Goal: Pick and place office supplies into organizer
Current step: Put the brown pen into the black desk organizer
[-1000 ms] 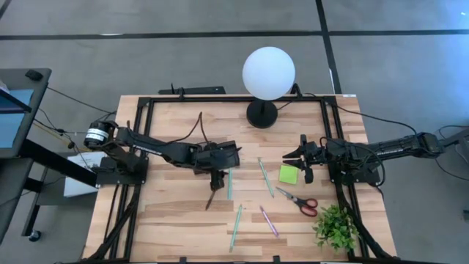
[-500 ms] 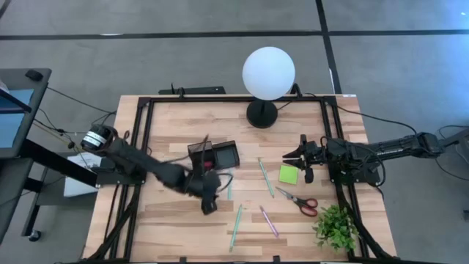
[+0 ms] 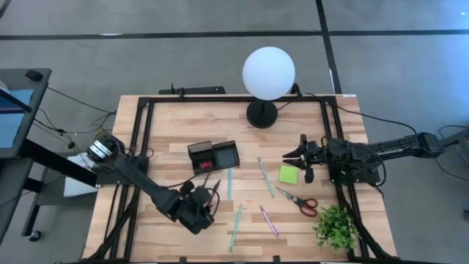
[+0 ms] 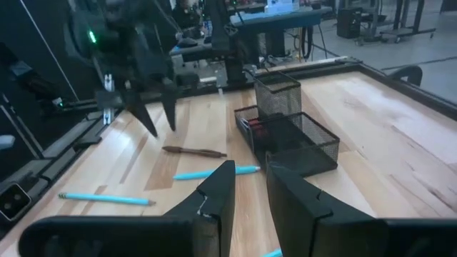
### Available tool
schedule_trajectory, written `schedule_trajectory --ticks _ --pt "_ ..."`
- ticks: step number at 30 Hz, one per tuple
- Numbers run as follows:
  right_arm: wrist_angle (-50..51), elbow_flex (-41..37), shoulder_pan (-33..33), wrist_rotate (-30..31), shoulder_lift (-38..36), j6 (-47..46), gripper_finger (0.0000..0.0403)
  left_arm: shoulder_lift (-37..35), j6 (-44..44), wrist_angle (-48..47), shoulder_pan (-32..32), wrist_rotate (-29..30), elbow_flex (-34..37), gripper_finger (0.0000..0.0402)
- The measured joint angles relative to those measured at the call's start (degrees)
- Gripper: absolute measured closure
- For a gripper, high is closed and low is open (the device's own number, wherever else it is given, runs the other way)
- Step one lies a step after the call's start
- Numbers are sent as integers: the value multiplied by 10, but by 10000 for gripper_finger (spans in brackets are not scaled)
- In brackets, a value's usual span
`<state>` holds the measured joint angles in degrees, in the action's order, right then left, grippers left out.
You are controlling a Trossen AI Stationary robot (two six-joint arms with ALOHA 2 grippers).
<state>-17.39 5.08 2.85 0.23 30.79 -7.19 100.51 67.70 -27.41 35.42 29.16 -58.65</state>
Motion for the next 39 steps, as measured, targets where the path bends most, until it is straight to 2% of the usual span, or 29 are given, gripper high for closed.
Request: schedule_trajectory --ticks 7,14,25,30,34,38,39 --pt "2 0 0 0 0 2 326 54 26 -1 -13 -36 0 247" --pt "2 0 0 0 0 3 326 56 28 -6 -16 -43 0 256" --pt "2 0 0 0 0 3 326 55 10 -44 -18 -55 -14 387" --pt "2 0 0 0 0 3 326 39 -26 -181 -29 -53 -92 378" --pt "2 0 0 0 0 2 326 36 -82 -379 -56 -49 -185 382" --pt "2 0 0 0 0 2 326 33 -130 -616 -100 -35 -292 390" --pt "2 0 0 0 0 2 326 32 -139 -639 -114 -28 -311 390"
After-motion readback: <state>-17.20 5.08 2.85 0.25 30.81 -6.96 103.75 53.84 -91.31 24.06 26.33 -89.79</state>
